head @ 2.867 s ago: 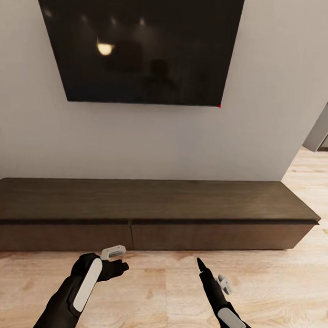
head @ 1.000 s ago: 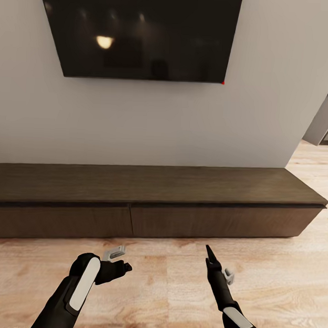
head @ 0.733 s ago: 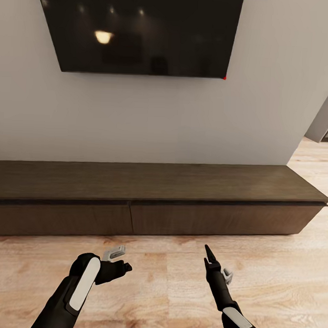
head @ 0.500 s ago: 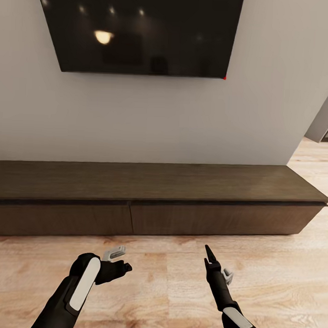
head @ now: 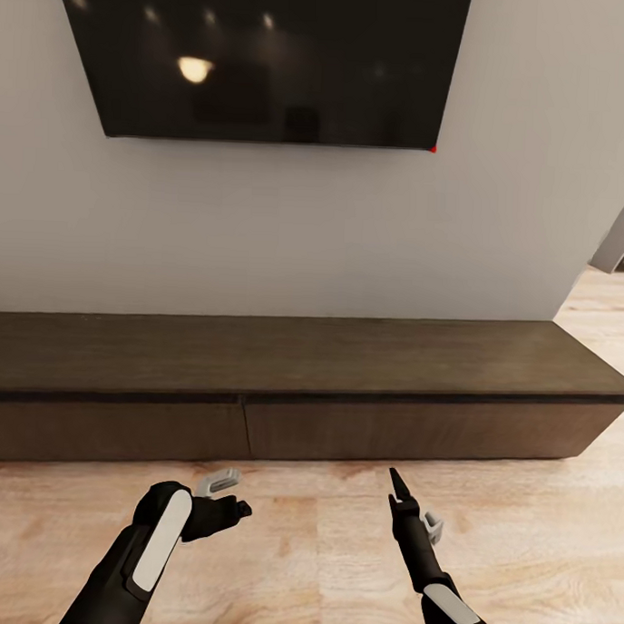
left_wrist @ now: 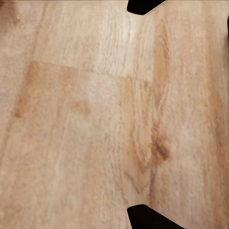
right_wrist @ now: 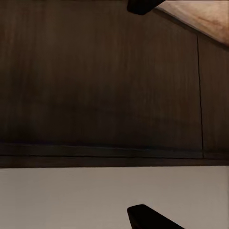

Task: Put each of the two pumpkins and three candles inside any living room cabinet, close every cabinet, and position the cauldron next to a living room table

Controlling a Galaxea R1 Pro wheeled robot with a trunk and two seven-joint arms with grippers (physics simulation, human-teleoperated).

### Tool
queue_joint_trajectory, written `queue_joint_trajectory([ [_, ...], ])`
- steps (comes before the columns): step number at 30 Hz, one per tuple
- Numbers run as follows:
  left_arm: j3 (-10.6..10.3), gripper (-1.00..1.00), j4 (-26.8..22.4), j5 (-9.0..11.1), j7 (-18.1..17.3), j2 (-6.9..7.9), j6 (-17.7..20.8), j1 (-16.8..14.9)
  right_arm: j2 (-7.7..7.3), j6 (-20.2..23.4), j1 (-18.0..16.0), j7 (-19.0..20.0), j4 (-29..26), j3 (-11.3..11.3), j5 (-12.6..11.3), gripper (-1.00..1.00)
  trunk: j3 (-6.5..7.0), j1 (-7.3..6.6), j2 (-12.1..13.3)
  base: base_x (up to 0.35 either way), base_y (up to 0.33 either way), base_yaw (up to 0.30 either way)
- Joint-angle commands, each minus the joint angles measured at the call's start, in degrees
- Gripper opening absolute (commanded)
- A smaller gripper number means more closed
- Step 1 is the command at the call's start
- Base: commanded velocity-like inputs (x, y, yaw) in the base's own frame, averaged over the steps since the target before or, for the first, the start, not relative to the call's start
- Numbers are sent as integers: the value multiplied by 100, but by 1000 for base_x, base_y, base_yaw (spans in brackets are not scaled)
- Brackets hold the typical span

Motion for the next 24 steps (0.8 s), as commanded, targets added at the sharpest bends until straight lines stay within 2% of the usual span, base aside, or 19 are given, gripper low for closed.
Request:
queue_joint_trajectory([
  [1,0,100,-3,65,57,0,15,-3,-4,-41,-3,19,-2,48,-31,100,-5,1,-2,135,0,0],
  [4,7,100,1,141,53,2,29,-2,-4,-22,-3,39,-5,47,-95,100,-5,1,-2,67,0,0],
  [8,-16,100,-7,550,50,67,43,3,-7,-8,-3,55,-6,56,-459,100,-5,1,-2,22,0,0],
  [11,-174,100,-11,1036,44,382,47,4,-11,-3,-3,65,-7,62,-727,100,-5,1,-2,158,0,0],
  [12,-212,100,-12,1131,44,437,48,4,-11,-2,-3,66,-7,62,-747,100,-5,1,-2,244,0,0],
  [15,-436,100,-15,1746,48,703,45,4,-7,-31,-3,68,-7,68,-800,100,-5,1,-2,179,0,0],
  [17,-600,100,-15,2031,49,800,42,4,-5,-50,-3,69,-7,71,-802,100,-5,1,-2,60,0,0],
  [20,-739,100,-15,2175,50,847,41,4,-4,-52,-3,69,-7,71,-816,100,-5,1,-2,25,0,0],
  [24,-796,100,-11,2236,50,865,40,4,-8,-23,-3,76,-11,66,-829,100,-5,1,-2,113,0,0],
])
